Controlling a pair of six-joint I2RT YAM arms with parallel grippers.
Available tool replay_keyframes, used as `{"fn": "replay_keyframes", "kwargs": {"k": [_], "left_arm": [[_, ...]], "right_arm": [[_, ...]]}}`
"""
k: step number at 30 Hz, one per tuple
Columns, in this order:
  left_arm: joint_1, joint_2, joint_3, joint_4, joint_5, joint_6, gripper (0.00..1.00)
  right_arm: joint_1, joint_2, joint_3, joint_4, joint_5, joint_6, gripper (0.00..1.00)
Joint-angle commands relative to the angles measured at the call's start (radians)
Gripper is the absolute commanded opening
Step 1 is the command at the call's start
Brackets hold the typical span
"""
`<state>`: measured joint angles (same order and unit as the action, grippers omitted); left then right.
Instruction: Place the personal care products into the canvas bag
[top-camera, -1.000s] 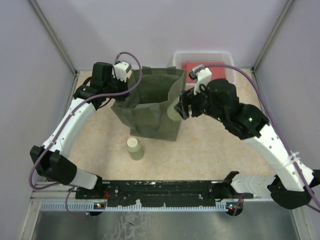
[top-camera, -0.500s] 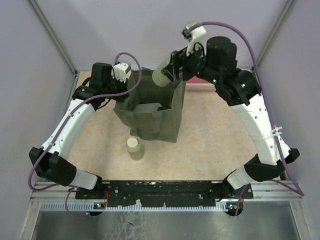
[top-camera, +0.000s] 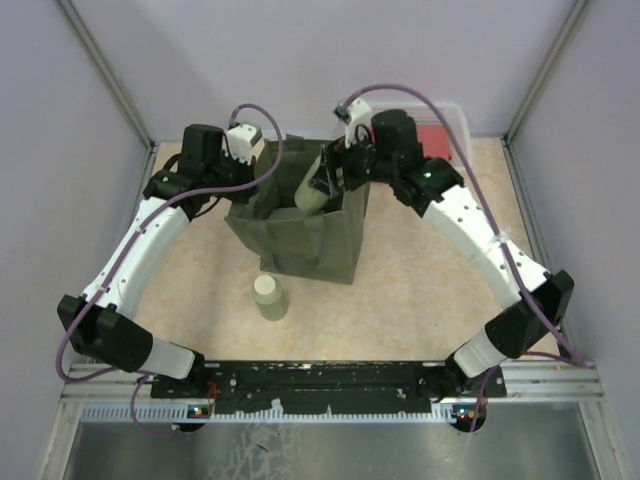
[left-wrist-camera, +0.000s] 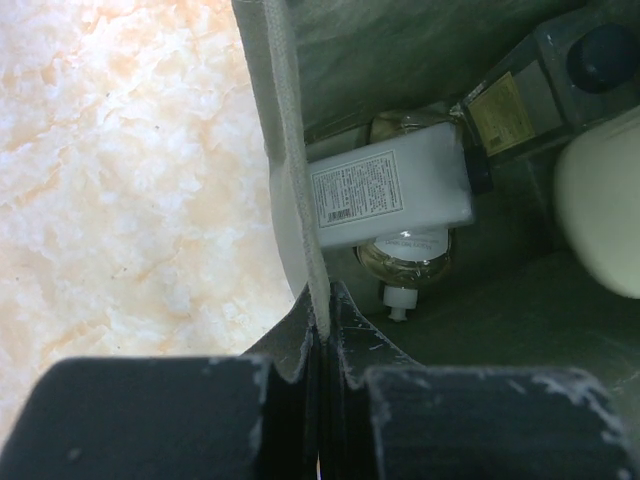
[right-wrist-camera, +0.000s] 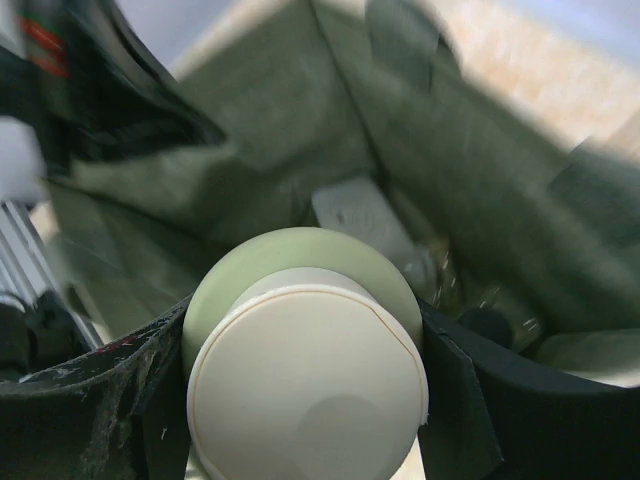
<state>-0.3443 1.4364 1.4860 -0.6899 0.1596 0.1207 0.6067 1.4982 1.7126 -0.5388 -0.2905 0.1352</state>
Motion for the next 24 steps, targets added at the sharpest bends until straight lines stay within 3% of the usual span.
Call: {"fn": "replay_keyframes", "kwargs": {"k": [1,8,16,24], "left_arm": [[0.004,-0.037,0.067,0.026,0.037,0.007,0.00],[0.004,-0.036,0.071,0.021,0.038,0.003,0.00],[0.004,-0.035,0.067,0.015,0.028,0.013,0.00],[0.005,-0.031,0.058,0.020,0.029,0.020,0.00]], "right_arm": [[0.028,0.000,-0.050,0.225,-0.093,0.034,0.00],[0.111,0.119,0.144,-0.075,-0.087,-0.071,0.00],[0.123,0.139,0.339,-0.447,-0.063,-0.164,0.00],[0.123,0.109,0.208,-0.525,0.024,-0.197,0.00]]}}
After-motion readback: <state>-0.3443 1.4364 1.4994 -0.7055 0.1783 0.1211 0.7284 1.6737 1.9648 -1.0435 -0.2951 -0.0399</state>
